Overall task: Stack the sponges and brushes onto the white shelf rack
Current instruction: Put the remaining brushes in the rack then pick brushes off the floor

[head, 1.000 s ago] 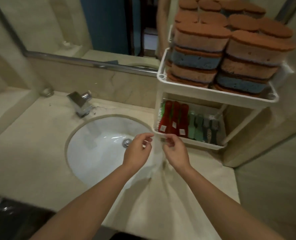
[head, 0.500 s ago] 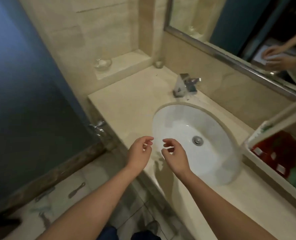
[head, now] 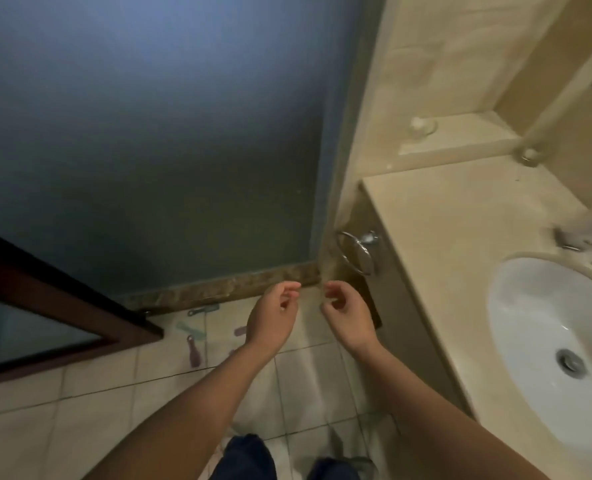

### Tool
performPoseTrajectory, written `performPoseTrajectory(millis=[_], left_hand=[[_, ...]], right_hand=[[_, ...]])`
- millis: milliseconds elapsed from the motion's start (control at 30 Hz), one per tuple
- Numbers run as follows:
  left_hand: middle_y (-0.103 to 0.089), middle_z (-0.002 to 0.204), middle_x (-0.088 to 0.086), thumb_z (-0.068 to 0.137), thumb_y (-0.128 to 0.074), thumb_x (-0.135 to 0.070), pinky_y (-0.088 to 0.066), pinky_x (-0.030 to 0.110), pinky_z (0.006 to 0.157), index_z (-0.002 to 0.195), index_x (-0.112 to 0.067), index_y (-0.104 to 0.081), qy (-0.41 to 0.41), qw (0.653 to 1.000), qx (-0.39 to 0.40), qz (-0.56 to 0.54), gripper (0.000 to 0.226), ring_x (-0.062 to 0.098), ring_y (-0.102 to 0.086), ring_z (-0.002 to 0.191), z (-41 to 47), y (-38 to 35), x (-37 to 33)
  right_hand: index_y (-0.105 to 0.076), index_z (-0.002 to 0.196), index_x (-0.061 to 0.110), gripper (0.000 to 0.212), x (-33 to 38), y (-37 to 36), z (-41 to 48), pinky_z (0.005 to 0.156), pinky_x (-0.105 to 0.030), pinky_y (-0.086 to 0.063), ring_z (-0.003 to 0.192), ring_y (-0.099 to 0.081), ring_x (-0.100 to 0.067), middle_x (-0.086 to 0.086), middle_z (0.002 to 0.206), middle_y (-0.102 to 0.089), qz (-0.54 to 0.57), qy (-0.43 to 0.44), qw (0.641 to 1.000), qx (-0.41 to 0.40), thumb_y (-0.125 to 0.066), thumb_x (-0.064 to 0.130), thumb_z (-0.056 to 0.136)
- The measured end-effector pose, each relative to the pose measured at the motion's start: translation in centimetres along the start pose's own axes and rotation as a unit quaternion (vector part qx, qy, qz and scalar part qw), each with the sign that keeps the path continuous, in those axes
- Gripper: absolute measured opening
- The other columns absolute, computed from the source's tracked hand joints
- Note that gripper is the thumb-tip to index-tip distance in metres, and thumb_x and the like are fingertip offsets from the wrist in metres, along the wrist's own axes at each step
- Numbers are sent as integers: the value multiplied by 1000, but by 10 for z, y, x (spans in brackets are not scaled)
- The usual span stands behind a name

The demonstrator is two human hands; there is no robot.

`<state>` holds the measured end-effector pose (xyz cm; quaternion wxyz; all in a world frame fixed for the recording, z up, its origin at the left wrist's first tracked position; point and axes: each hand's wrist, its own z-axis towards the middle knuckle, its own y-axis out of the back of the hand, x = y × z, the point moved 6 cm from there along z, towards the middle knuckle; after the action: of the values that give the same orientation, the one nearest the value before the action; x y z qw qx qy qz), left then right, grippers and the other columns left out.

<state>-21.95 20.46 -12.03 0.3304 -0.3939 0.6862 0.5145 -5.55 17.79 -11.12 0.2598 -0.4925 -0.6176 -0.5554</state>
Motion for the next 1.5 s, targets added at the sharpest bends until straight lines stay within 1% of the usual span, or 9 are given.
performPoseTrajectory(millis=[133, 300, 400, 600, 733, 933, 1033, 1200, 1500], left_hand=[[-66, 99, -18, 89, -54, -15, -53, 34, 83, 107, -38, -62, 32, 999, -23, 20, 30, 2, -62, 91, 15, 69, 45], [-65, 99, -18, 90, -55, -14, -52, 27, 82, 109, -34, -63, 69, 996, -59, 19, 29, 2, -62, 90, 30, 144, 105], [-64, 98, -17, 90, -54, -13, -54, 35, 75, 108, -35, -63, 105, 992, -66, 10, 29, 7, -61, 79, 36, 173, 139], [-67, 96, -12, 91, -54, -17, -54, 35, 79, 110, -38, -61, 159, 983, -93, -6, 29, 11, -65, 84, 60, 191, 226], [-65, 106, -17, 92, -56, -19, -53, 29, 82, 111, -41, -58, 186, 975, -120, -1, 29, 3, -62, 90, 91, 174, 313], [-63, 107, -15, 90, -59, -18, -55, 37, 84, 117, -34, -60, 203, 967, -150, -23, 31, 7, -62, 91, 158, 129, 476], [-62, 109, -17, 90, -59, -24, -52, 27, 82, 115, -39, -58, 211, 964, -159, -5, 30, 0, -60, 90, 194, 109, 559], [-56, 114, -17, 87, -61, -22, -51, 26, 81, 121, -39, -56, 206, 968, -133, 53, 39, 2, -58, 98, 251, 82, 677], [-53, 126, -8, 83, -63, -20, -48, 30, 91, 130, -33, -53, 158, 965, -48, 202, 50, 10, -53, 113, 326, 56, 762]], right_hand=[[-58, 116, 26, 33, 28, -82, 14, 69, -9, -42, 87, -57, -1, 9, 105, -59, -10, 11, 999, 44, -63, 15, 85], [-59, 119, 22, 35, 46, -174, 35, 73, -21, -49, 82, -58, -1, 8, 105, -60, -28, 0, 995, 94, -63, 15, 84], [-59, 116, 25, 35, 51, -216, 48, 68, -17, -45, 80, -59, 1, 6, 107, -60, -36, -1, 991, 130, -62, 15, 83], [-58, 119, 28, 36, 31, -294, 94, 83, -34, -54, 90, -58, -5, 8, 110, -59, -80, 2, 977, 198, -60, 16, 85], [-58, 115, 31, 36, -24, -365, 140, 84, -33, -52, 91, -58, -6, 9, 108, -59, -113, 7, 964, 239, -61, 18, 82], [-61, 116, 23, 36, -154, -482, 209, 84, -50, -54, 95, -59, -19, 4, 104, -57, -117, 8, 952, 281, -61, 12, 82], [-60, 118, 23, 37, -226, -542, 242, 81, -53, -55, 88, -60, -28, 6, 99, -53, -118, 5, 946, 303, -61, 12, 83], [-59, 125, 25, 41, -324, -625, 297, 81, -31, -48, 88, -57, -15, 2, 103, -59, -177, 61, 938, 293, -63, 19, 84], [-55, 133, 27, 47, -400, -714, 357, 82, -25, -45, 98, -60, -17, -3, 112, -62, -248, 105, 920, 286, -61, 22, 87]])
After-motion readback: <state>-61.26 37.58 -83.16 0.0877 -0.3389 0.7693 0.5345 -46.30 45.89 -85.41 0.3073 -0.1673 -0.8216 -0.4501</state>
